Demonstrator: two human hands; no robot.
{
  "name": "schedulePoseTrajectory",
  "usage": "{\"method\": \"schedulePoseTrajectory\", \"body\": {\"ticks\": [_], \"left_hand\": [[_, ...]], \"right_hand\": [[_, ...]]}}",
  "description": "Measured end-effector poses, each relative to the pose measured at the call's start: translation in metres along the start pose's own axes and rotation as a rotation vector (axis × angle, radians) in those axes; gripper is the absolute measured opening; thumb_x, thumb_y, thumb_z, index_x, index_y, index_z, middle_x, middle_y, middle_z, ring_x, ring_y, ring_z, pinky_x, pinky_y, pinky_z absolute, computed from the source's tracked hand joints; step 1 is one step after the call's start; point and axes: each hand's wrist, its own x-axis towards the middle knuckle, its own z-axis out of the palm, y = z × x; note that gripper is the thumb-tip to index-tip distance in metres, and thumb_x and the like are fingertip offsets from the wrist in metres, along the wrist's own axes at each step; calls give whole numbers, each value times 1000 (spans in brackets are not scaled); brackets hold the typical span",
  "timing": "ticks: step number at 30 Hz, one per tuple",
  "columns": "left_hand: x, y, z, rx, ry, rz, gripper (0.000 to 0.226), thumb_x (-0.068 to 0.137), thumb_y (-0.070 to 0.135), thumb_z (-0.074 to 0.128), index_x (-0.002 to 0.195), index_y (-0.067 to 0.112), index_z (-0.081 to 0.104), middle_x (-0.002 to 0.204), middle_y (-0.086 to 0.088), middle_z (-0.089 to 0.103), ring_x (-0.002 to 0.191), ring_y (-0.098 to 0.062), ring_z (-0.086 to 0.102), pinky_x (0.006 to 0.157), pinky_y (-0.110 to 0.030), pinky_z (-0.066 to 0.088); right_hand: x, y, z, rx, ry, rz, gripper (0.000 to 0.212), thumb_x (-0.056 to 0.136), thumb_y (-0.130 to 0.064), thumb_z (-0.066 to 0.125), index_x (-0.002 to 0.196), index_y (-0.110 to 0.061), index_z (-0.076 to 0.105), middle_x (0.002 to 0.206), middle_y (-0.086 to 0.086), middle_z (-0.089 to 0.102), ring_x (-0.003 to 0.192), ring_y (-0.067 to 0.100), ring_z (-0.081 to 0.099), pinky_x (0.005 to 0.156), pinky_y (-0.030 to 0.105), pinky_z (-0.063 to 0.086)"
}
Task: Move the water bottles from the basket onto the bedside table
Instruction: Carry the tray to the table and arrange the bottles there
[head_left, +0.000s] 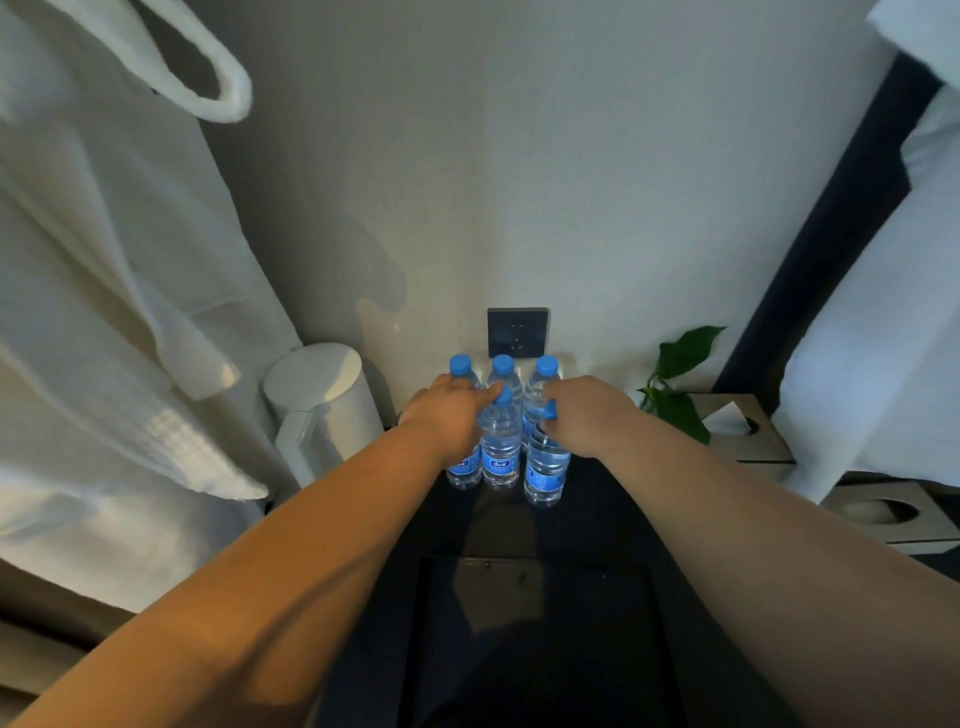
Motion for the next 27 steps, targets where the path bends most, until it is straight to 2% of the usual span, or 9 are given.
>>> {"method": "schedulePoseTrajectory", "body": {"ticks": [3, 6, 8, 11, 15, 21, 27], "left_hand": [[0, 0, -1, 11, -7, 3, 71, 99, 27, 58, 161, 38, 25, 159, -4, 42, 144, -29, 36, 111, -47, 41], [1, 0, -2, 23, -12, 1, 73, 98, 23, 59, 161, 38, 24, 158, -5, 43, 142, -29, 37, 110, -47, 42], [1, 0, -3, 35, -14, 1, 75, 98, 21, 60, 161, 39, 24, 156, -5, 44, 141, -29, 39, 108, -46, 44], [2, 0, -3, 46, -14, 6, 76, 97, 19, 61, 161, 38, 24, 155, -5, 45, 140, -29, 39, 108, -47, 44], [2, -1, -2, 67, -15, 16, 77, 97, 18, 60, 162, 37, 23, 157, -5, 44, 141, -30, 38, 108, -48, 44], [2, -2, 2, 74, -7, 22, 81, 94, 17, 62, 161, 37, 22, 156, -5, 44, 141, -30, 38, 107, -48, 45], [4, -3, 5, 59, -6, 22, 83, 92, 15, 62, 161, 38, 22, 155, -5, 45, 141, -31, 39, 108, -49, 44]], "right_hand": [[0, -2, 5, 26, 50, 50, 24, 96, -45, 64, 96, -21, 57, 91, 1, 60, 79, 21, 59, 66, 33, 45], [1, -2, 6, -2, 69, 80, 29, 96, -52, 63, 93, -23, 56, 87, -2, 59, 77, 20, 60, 63, 33, 43], [1, -1, 5, -4, 48, 56, 30, 93, -53, 64, 101, -25, 56, 90, -3, 60, 78, 19, 59, 63, 32, 43], [4, 3, 1, 14, -15, 21, 28, 94, -39, 62, 118, -25, 61, 102, 0, 63, 83, 21, 58, 67, 32, 45], [12, 2, 7, 74, 19, 34, 15, 98, -32, 60, 104, -20, 66, 100, 2, 66, 83, 21, 60, 67, 32, 44], [22, 3, 18, 95, 81, 19, 28, 99, -31, 60, 124, -19, 64, 111, 8, 66, 83, 19, 50, 70, 31, 39], [26, 6, 23, 102, 90, 27, 33, 99, -34, 61, 129, -19, 62, 113, 9, 67, 82, 18, 50, 71, 31, 40]]}}
